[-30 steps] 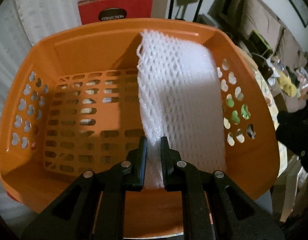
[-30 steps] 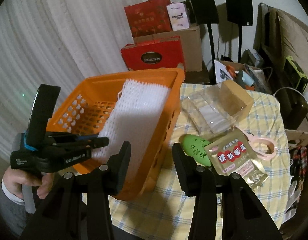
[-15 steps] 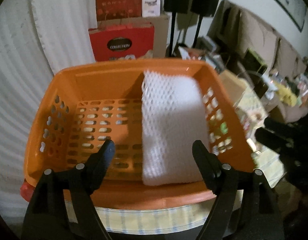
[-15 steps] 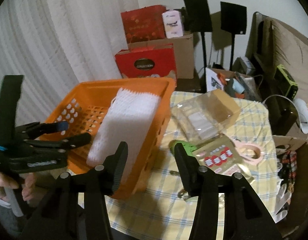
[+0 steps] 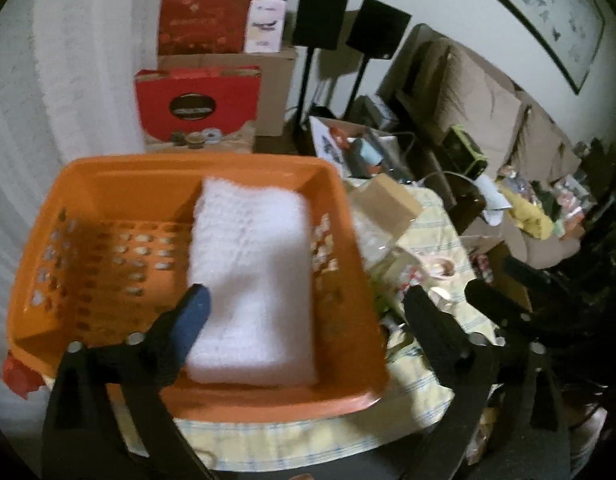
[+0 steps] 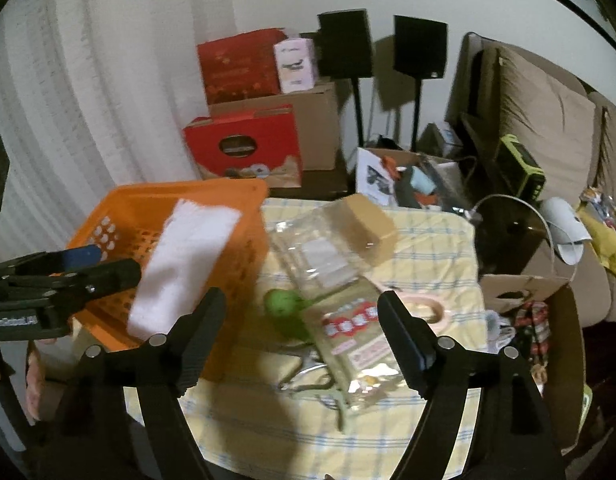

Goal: Organize objects
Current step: 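Move the left tool to the clear jar with tan lid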

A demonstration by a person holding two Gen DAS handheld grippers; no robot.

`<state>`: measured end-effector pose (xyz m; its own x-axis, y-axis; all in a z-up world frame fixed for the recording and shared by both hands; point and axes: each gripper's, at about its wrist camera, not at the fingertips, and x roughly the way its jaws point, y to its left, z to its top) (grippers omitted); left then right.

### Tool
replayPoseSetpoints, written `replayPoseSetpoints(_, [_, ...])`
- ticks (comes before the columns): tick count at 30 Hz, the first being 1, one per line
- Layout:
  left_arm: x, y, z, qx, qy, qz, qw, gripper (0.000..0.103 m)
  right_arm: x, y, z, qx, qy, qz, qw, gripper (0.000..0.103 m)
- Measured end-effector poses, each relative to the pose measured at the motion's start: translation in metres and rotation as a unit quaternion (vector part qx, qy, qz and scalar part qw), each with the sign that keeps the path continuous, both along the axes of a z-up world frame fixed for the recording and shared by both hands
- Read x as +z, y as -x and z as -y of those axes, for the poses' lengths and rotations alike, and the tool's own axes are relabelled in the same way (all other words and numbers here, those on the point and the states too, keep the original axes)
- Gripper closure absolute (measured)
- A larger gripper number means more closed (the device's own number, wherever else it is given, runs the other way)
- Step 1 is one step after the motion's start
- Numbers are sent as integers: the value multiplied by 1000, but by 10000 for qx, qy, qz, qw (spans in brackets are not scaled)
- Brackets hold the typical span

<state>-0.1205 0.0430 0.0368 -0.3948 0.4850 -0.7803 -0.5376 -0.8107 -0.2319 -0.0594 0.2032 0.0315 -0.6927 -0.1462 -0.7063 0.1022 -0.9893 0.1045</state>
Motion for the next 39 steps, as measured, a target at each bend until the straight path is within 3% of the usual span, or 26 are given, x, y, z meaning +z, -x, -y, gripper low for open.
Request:
replayPoseSetpoints(9, [3, 11, -67, -589, 279, 29, 9979, 1, -5, 7, -51, -419, 244, 153, 9987, 22])
replayPoseSetpoints(12, [0, 18, -90, -855, 394, 132, 9955, 1, -7, 16, -68, -508, 403, 249, 9976, 22])
replayPoseSetpoints(18, [-7, 31, -132, -1316, 780, -43, 9882, 1, -15, 39, -100, -719, 798, 479, 9931, 22])
replayPoseSetpoints(21, [-13, 35, -156, -1583, 1073, -213, 9813, 1, -21, 47, -118, -877, 934, 543, 9903, 22])
replayPoseSetpoints(26, [-35, 44, -195, -1993, 1594, -135, 9668, 1, -31, 59, -137, -941, 1148, 690, 9865, 22])
replayPoseSetpoints(39, [-90, 59, -246, -2621, 2697, -146, 9265, 1, -56, 84, -147, -835, 1285, 900, 9841, 22])
